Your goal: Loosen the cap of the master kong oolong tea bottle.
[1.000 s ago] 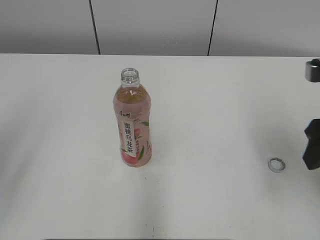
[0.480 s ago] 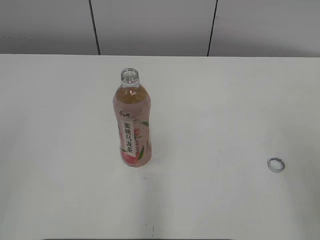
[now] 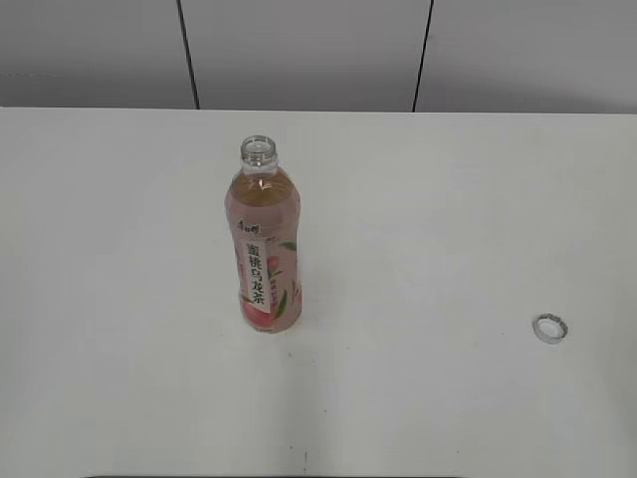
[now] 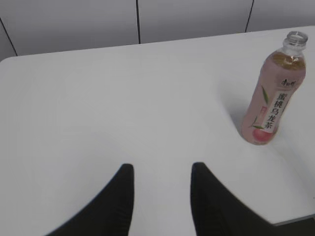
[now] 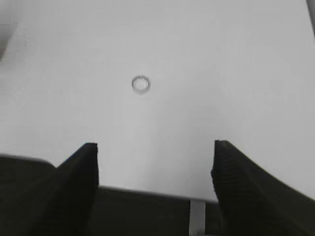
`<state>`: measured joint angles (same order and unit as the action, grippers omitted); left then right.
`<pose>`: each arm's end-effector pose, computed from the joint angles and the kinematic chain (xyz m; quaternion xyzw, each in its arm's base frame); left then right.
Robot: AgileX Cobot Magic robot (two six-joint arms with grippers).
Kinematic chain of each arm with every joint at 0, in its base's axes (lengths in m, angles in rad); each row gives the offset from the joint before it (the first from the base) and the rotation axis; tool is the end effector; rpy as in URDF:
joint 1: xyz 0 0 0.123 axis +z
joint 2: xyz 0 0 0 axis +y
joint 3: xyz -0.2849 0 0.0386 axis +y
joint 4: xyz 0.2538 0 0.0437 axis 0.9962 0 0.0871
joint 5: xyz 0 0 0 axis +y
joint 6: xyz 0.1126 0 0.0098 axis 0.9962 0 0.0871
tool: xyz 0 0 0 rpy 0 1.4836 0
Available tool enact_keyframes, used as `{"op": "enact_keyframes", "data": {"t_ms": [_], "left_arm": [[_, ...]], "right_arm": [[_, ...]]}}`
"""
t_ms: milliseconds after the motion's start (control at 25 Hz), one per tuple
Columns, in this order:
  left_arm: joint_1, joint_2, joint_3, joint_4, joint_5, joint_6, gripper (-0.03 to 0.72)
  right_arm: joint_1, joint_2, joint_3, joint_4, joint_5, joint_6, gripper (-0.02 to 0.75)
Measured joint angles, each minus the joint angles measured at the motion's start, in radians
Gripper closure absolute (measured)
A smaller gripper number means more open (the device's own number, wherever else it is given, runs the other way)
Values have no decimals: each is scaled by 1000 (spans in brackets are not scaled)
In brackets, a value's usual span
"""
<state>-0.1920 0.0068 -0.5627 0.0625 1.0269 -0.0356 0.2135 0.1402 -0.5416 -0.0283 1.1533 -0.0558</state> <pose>0.0135 0.0035 0.2924 0.0632 0.8262 -0.0325 0.5589 0.0287 0.0032 0.2707 -0.1202 0.8910 0.0204 0.4374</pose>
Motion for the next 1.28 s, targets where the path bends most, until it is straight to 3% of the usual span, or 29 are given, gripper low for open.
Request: {"op": "enact_keyframes", "data": {"t_ms": [240,760,840,1040,1280], "left_arm": [[0,-13,0,-3,0,20,449],[0,-13,1,-14,-1,55,443],[0,-13,1,-14,-1,55,405],[0,-13,1,-15,-1,55,210],[0,-13,1,-15,-1,55,173]], "right_arm": [[0,-143,28,-6,-46,-3,192],[0,-147,28,-8,-49,-4,192],[0,-147,28,-8,-49,-4,192],[0,-147,28,-8,-49,-4,192],[0,-147,28,-8,-49,-4,192]]}}
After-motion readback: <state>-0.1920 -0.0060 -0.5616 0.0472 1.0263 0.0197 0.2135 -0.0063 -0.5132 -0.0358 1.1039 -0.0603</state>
